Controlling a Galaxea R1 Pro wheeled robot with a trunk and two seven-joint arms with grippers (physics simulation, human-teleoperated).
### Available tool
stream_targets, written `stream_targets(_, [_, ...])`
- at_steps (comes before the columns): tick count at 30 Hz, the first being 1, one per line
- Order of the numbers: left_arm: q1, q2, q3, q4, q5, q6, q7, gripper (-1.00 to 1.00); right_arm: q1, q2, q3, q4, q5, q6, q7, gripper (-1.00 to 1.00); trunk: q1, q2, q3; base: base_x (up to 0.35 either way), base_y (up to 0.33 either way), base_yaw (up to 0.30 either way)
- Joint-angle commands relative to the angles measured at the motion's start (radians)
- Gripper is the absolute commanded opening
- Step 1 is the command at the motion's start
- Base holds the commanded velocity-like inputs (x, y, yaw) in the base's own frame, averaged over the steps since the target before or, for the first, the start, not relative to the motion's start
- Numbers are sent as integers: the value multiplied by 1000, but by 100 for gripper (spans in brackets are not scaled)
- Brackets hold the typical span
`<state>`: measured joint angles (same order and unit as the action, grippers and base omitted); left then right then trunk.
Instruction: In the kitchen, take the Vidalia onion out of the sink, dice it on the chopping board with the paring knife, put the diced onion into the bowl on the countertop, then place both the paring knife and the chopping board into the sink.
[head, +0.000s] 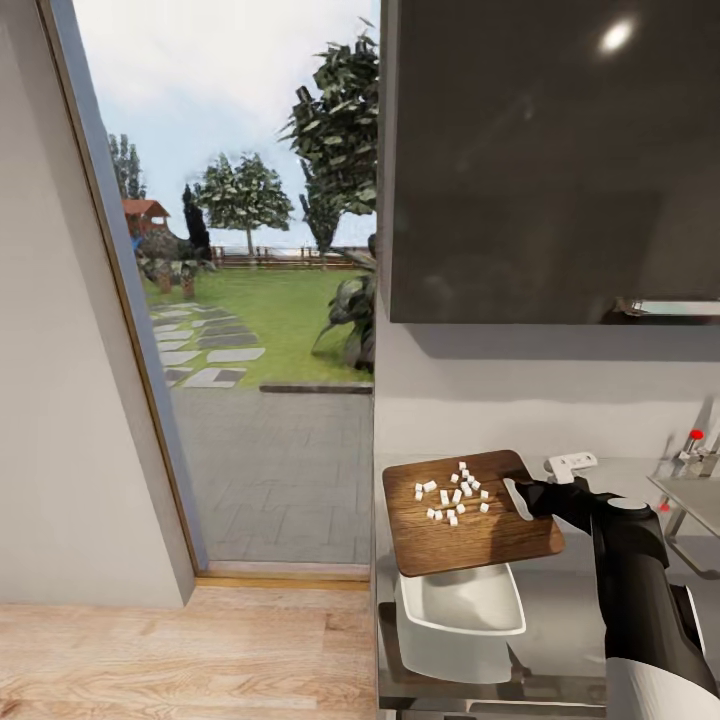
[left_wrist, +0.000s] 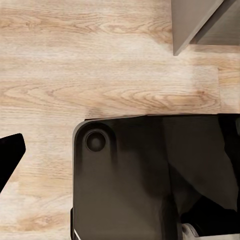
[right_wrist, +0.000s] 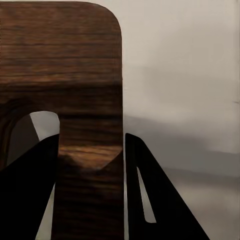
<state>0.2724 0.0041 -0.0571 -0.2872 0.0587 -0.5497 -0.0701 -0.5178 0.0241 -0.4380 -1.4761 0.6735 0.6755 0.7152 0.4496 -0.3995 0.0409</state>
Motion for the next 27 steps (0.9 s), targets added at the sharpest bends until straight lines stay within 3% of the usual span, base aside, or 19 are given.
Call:
stream_targets(1, [1, 1, -4, -1, 6, -1, -2, 100, -1, 1, -2, -1, 9, 1, 10, -100, 0, -1, 0, 0, 0, 0])
stream_targets(21, [1, -15, -4, 0, 4, -1, -1, 100, -1, 6, 1, -1, 8, 1, 12, -100, 0, -1, 0, 23, -38, 0])
stream_targets(27, [1, -15, -4, 0, 4, -1, -2, 100, -1, 6, 1, -1, 8, 1, 12, -100, 0, -1, 0, 1, -244, 0])
